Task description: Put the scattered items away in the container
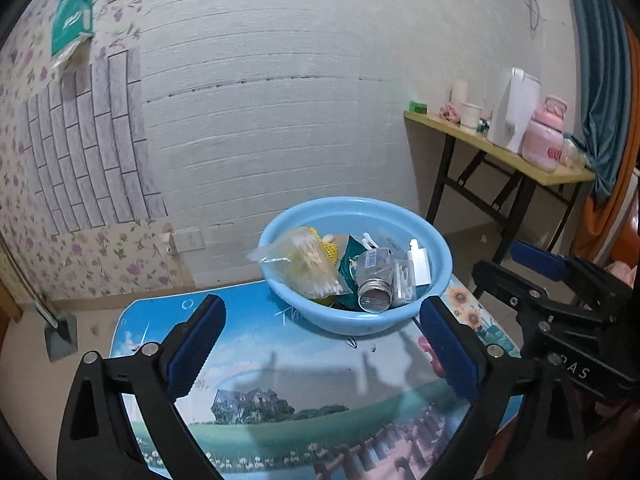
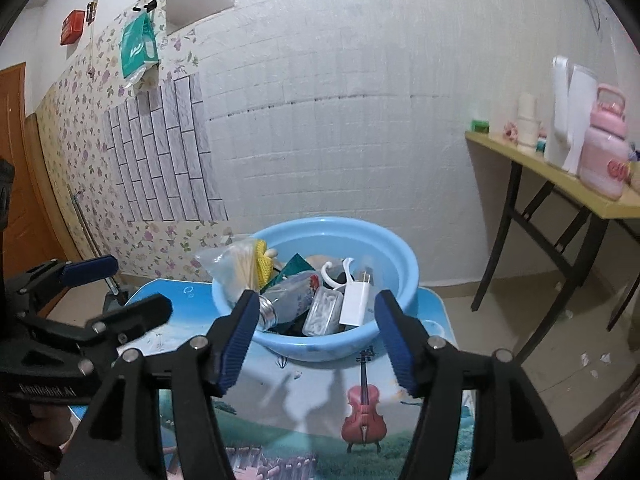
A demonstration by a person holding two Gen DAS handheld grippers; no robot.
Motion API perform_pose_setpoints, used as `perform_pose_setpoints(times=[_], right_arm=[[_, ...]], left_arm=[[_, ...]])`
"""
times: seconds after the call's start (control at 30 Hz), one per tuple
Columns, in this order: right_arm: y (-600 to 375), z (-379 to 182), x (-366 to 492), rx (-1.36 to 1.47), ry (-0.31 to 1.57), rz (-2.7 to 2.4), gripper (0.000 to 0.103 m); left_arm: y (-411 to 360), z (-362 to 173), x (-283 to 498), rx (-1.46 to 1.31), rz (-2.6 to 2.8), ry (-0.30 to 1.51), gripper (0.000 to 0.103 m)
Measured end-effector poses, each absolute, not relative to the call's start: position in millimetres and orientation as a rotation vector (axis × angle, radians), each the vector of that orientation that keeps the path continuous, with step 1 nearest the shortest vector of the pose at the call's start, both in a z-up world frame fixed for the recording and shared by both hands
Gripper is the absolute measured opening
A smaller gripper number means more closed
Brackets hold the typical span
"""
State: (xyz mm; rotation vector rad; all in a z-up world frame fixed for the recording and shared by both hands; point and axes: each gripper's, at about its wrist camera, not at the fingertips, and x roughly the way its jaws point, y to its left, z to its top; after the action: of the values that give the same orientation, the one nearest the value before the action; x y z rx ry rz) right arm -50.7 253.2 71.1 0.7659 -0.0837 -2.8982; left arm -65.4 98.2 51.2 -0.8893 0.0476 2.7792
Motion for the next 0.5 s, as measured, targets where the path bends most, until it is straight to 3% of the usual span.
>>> perform_pose_setpoints(times=[0.2,0.37,0.5], right_arm=[[248,86,-29,0.71,-0.073,-2.936,0.064],[244,91,-16,0.707,-0.044,-2.953,0.072],[245,85,-11,0.716,-0.096,-2.957,0.072]], left_arm=[[93,61,-47,-0.837,2.806,0.043,0.1],[91,56,-30,-0.783,2.75,-0.067,0.103],[97,43,-33,-0.832,2.754,-0.033,0.103]])
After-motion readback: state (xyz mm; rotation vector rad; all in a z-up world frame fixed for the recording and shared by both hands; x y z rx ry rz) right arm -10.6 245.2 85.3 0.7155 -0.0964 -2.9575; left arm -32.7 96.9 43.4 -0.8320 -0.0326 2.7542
